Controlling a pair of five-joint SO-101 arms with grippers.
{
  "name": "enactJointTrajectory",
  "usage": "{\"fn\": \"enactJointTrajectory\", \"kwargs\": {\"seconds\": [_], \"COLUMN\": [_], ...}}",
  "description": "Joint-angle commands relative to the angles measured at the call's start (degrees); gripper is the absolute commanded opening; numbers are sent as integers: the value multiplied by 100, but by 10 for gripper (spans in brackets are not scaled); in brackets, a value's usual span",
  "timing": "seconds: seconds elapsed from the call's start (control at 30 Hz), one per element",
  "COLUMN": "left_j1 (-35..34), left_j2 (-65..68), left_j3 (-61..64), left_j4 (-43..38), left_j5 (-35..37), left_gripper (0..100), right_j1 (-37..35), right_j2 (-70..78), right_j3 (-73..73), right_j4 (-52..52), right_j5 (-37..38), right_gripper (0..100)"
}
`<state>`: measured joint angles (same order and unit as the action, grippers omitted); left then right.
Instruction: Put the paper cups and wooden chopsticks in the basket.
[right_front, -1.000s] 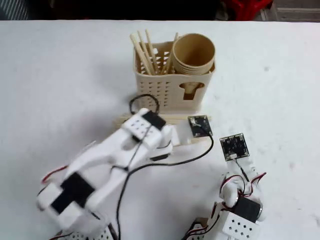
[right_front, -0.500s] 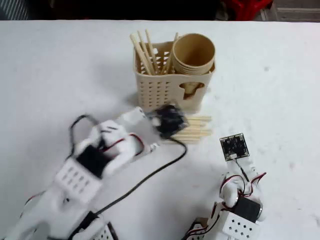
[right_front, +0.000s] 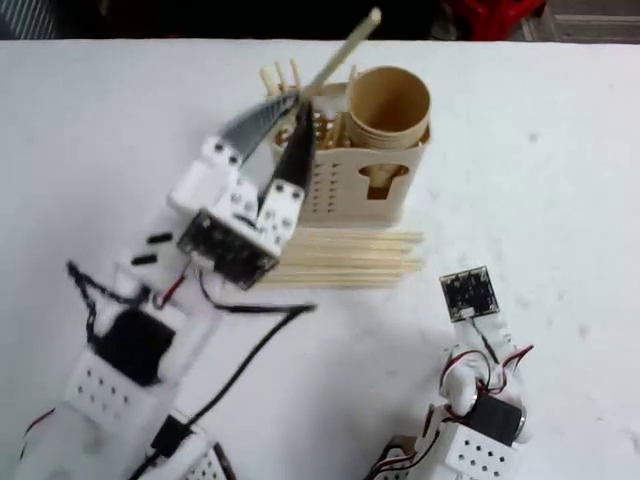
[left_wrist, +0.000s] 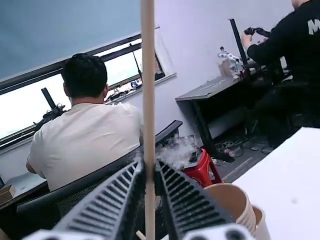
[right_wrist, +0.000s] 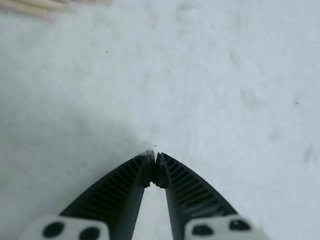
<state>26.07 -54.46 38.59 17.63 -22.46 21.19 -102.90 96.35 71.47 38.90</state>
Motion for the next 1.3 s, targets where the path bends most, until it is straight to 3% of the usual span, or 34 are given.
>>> {"fn": "enactJointTrajectory", "kwargs": {"seconds": [0.0, 0.2, 0.4, 0.57, 1.27], "left_j1": [-295, -664, -769, -901, -963], "left_j2": [1121, 2993, 4391, 4980, 5103], "left_j3": [-1275, -3385, -5380, -6356, -6576], "left_j4": [-448, -308, 1204, 1890, 2013], "left_j5": [422, 1231, 1987, 2303, 2312], "left_gripper": [24, 24, 24, 24, 72], "right_j1": [40, 40, 40, 40, 40], "right_j2": [-31, -31, -31, -31, -31], "right_j3": [44, 44, 44, 44, 44], "right_j4": [-48, -48, -48, -48, -48], "right_j5": [35, 35, 35, 35, 35], "right_gripper": [18, 18, 18, 18, 18]}}
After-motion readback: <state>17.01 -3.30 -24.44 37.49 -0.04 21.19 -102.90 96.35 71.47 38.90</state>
